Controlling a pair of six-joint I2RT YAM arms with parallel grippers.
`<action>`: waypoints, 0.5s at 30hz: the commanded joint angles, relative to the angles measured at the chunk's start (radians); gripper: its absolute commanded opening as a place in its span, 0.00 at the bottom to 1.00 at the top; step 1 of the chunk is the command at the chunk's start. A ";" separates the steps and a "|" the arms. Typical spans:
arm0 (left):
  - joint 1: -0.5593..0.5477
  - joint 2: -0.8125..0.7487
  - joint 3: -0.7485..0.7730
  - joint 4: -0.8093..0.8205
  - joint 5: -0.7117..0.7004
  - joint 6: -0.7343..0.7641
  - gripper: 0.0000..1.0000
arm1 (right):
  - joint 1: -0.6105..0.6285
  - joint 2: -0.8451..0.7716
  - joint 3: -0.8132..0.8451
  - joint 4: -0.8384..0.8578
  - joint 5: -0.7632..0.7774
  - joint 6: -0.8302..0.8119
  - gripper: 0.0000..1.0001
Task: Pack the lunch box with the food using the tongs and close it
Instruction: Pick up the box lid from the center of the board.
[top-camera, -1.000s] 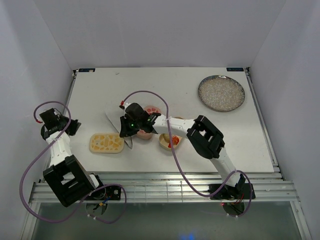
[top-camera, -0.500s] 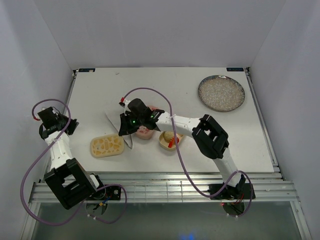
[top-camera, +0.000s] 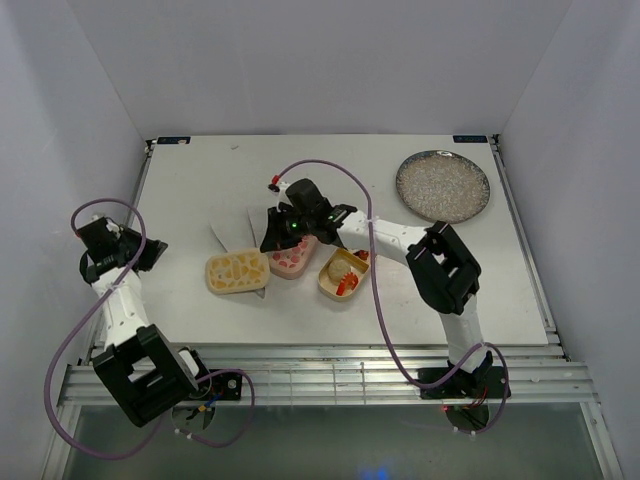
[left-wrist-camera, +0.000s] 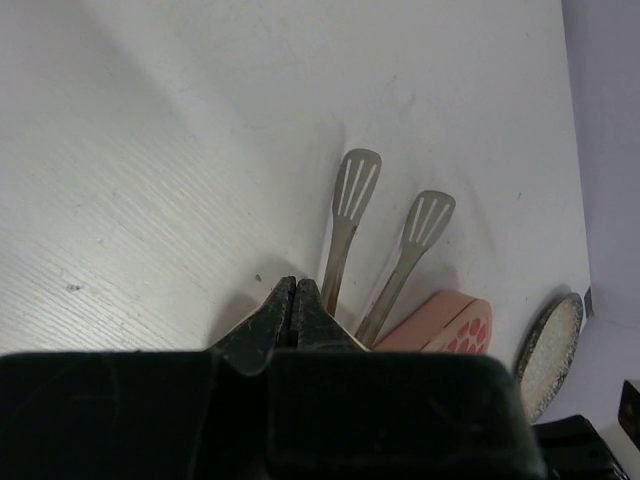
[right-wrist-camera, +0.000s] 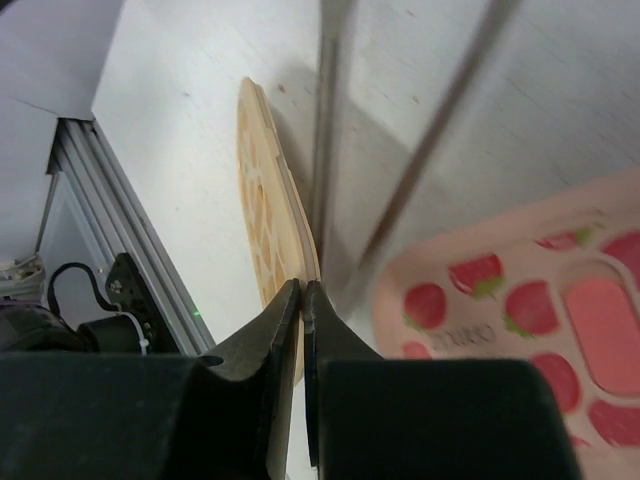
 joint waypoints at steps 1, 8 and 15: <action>-0.002 -0.042 -0.017 0.007 0.061 0.015 0.00 | -0.047 -0.073 -0.036 0.025 -0.025 -0.020 0.08; -0.002 -0.054 -0.056 0.017 0.185 0.018 0.00 | -0.070 -0.072 -0.083 0.036 -0.062 -0.033 0.08; -0.010 -0.100 -0.172 0.079 0.323 0.029 0.22 | -0.079 -0.073 -0.108 0.071 -0.080 -0.026 0.08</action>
